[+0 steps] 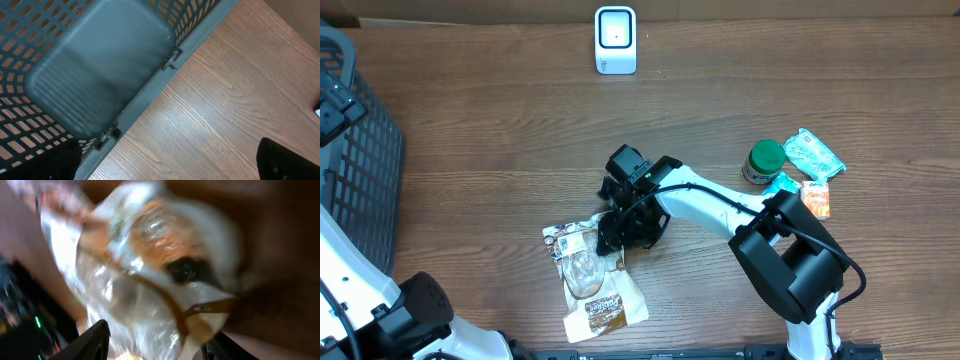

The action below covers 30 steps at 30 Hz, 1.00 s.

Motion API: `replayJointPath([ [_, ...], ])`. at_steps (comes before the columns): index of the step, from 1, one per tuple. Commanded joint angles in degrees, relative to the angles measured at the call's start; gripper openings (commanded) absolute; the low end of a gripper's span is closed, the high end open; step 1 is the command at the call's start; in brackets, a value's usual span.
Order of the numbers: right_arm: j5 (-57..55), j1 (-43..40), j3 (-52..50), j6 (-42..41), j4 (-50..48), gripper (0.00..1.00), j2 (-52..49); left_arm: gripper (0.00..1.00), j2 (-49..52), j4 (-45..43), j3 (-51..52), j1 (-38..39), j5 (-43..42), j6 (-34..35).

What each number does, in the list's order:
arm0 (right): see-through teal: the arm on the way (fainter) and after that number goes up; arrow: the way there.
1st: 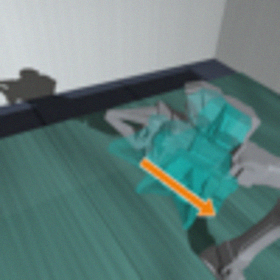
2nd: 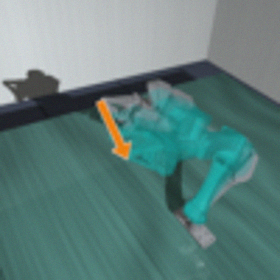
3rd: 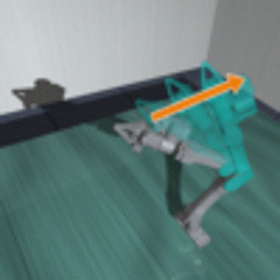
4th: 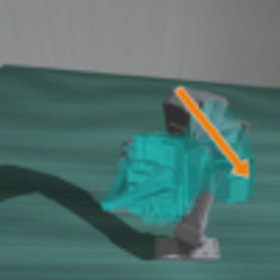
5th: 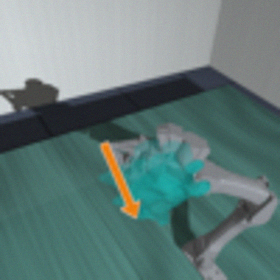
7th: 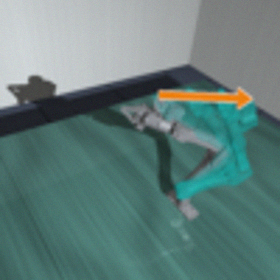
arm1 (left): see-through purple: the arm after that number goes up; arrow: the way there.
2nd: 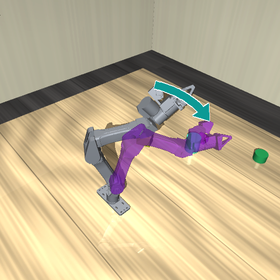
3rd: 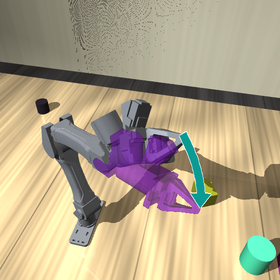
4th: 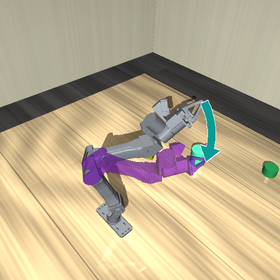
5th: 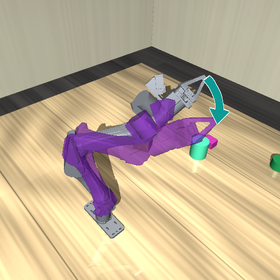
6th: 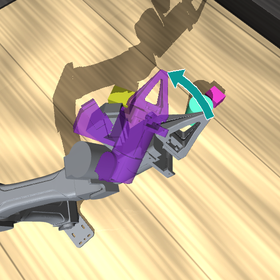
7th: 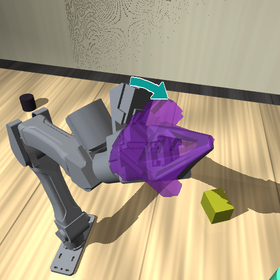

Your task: Scan the item barcode

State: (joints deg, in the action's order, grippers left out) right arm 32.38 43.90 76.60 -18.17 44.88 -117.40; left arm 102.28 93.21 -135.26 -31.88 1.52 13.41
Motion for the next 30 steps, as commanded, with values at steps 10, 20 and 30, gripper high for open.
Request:
replayJointPath([
  [10,-8.4,1.9,-2.0,-24.3,-10.1,0.43,-2.4,1.0,-0.3,-0.2,0.2,0.1,0.0,0.5],
  [20,-8.3,1.3,-1.4,-22.4,-10.8,0.04,-2.2,1.0,-0.3,-0.2,0.2,0.1,0.0,0.5],
  [30,-20.9,-3.6,7.2,-15.8,-3.9,0.04,1.4,0.99,-0.3,-0.2,0.2,0.1,0.0,0.5],
])
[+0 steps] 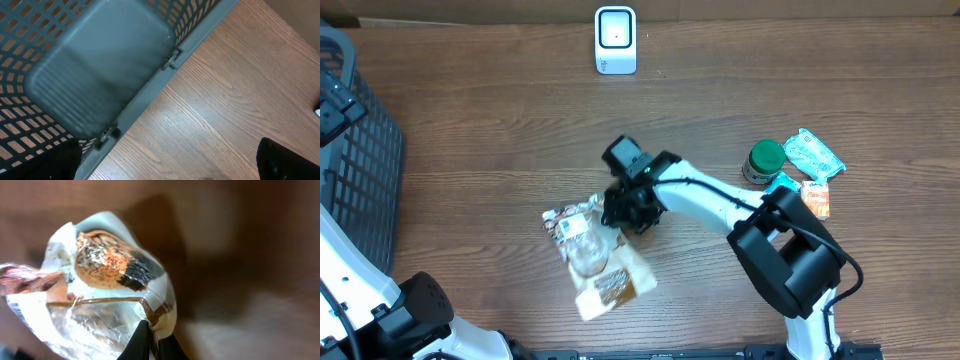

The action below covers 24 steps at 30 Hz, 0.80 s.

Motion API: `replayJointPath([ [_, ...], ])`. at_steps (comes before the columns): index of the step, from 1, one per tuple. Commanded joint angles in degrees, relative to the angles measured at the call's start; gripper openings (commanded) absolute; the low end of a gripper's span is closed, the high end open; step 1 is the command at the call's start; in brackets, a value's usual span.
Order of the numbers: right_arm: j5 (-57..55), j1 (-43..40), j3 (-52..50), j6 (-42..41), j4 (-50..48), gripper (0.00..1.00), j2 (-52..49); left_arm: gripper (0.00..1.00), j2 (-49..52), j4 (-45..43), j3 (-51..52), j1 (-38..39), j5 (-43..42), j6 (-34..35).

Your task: Scan the item barcode

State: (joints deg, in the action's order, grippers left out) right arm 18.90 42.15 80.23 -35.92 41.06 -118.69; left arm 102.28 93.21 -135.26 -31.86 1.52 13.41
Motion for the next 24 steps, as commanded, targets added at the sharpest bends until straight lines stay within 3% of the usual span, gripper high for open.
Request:
replayJointPath([
  [1,-7.5,-2.4,3.7,1.9,-1.0,0.04,2.7,1.0,-0.3,-0.2,0.2,0.1,0.0,0.5],
  [6,-7.3,-5.6,3.6,2.0,-3.3,0.06,2.6,0.99,-0.3,-0.2,0.2,0.1,0.0,0.5],
  [9,-4.1,-6.7,3.6,6.1,-2.4,0.37,2.6,1.0,-0.3,-0.2,0.2,0.1,0.0,0.5],
  [11,-3.3,-7.2,3.6,6.4,-0.3,0.46,2.6,1.0,-0.3,-0.2,0.2,0.1,0.0,0.5],
  [17,2.1,-7.5,0.0,6.4,2.2,0.46,2.6,1.0,-0.3,-0.2,0.2,0.1,0.0,0.5],
  [24,10.9,-6.9,-9.0,2.8,-8.2,0.45,2.5,1.0,-0.3,-0.2,0.2,0.1,0.0,0.5],
])
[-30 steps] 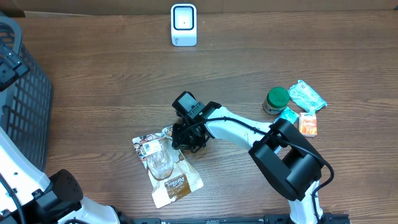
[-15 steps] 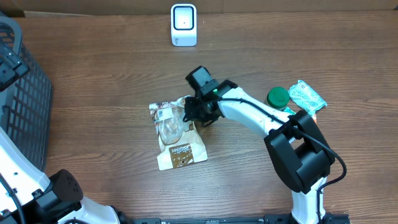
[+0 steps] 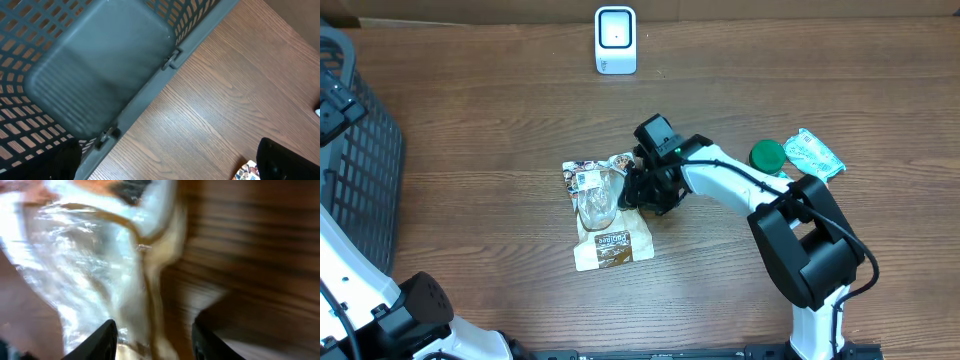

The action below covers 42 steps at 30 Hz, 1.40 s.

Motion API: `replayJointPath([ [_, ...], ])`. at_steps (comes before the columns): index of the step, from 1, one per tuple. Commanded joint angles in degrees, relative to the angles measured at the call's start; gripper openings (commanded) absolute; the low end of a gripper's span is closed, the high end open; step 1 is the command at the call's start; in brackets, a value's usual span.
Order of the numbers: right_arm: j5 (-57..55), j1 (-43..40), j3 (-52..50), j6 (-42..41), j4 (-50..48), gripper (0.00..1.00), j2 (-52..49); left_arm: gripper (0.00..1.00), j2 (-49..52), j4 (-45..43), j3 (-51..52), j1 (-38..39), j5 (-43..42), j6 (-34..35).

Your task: Scan the item barcode

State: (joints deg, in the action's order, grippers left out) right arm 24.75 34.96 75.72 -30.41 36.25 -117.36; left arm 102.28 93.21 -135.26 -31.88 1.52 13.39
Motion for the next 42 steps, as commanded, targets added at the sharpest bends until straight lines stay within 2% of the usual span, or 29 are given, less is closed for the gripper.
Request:
replayJointPath([
  [1,5.5,0.3,-5.8,-3.8,-5.5,0.46,1.2,1.0,-0.3,-0.2,0.2,0.1,0.0,0.5],
  [8,4.4,1.4,-11.7,-15.6,-26.4,0.45,-2.0,1.0,-0.3,-0.2,0.2,0.1,0.0,0.6],
  [10,4.4,1.8,-11.7,-17.7,-29.9,0.39,-3.8,0.99,-0.3,-0.2,0.2,0.1,0.0,0.5],
  [12,4.5,1.9,-11.6,-19.6,-33.5,0.26,-5.5,1.0,-0.3,-0.2,0.2,0.1,0.0,0.5],
  [18,4.9,1.9,-11.6,-19.3,-36.9,0.24,-5.7,1.0,-0.3,-0.2,0.2,0.1,0.0,0.6],
  [22,10.3,1.7,-11.4,-15.9,-39.5,0.04,-5.6,1.0,-0.3,-0.2,0.2,0.1,0.0,0.6],
  [23,11.6,1.6,-11.1,-15.3,-40.0,0.04,-5.4,0.99,-0.3,-0.2,0.2,0.1,0.0,0.6],
  [27,13.8,0.9,-8.7,-13.0,-36.2,0.04,-3.2,1.0,-0.3,-0.2,0.2,0.1,0.0,0.6],
  [33,23.2,-4.0,-6.2,-4.0,-25.6,0.04,7.2,0.99,-0.3,-0.2,0.2,0.1,0.0,0.5],
  [37,31.9,-7.5,-5.6,0.4,-23.4,0.04,14.8,1.0,-0.3,-0.2,0.2,0.1,0.0,0.6],
  [42,40.2,-12.0,-5.5,0.5,-23.7,0.04,21.6,0.99,-0.3,-0.2,0.2,0.1,0.0,0.5],
])
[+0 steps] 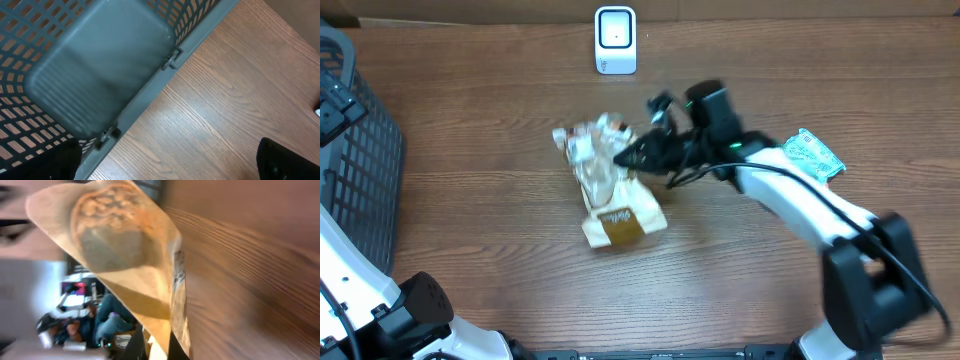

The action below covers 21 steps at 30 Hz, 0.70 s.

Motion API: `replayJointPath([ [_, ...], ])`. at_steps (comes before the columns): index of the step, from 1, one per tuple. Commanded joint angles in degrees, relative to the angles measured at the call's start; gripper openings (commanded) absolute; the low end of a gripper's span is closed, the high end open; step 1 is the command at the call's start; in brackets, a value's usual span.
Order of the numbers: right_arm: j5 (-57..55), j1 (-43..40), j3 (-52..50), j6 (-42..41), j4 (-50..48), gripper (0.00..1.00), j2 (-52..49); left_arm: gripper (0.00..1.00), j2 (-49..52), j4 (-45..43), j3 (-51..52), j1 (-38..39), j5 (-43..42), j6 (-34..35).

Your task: Scan the item barcode

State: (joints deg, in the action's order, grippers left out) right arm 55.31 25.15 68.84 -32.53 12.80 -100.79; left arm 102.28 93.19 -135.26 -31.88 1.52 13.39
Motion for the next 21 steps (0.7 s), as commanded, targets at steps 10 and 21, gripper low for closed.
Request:
replayJointPath([
  [10,12.7,-8.5,1.4,-0.9,-0.7,0.04,10.3,1.0,-0.3,-0.2,0.2,0.1,0.0,0.6],
  [21,-17.8,-7.2,9.4,4.2,20.3,0.04,10.1,1.0,-0.3,-0.2,0.2,0.1,0.0,0.5],
])
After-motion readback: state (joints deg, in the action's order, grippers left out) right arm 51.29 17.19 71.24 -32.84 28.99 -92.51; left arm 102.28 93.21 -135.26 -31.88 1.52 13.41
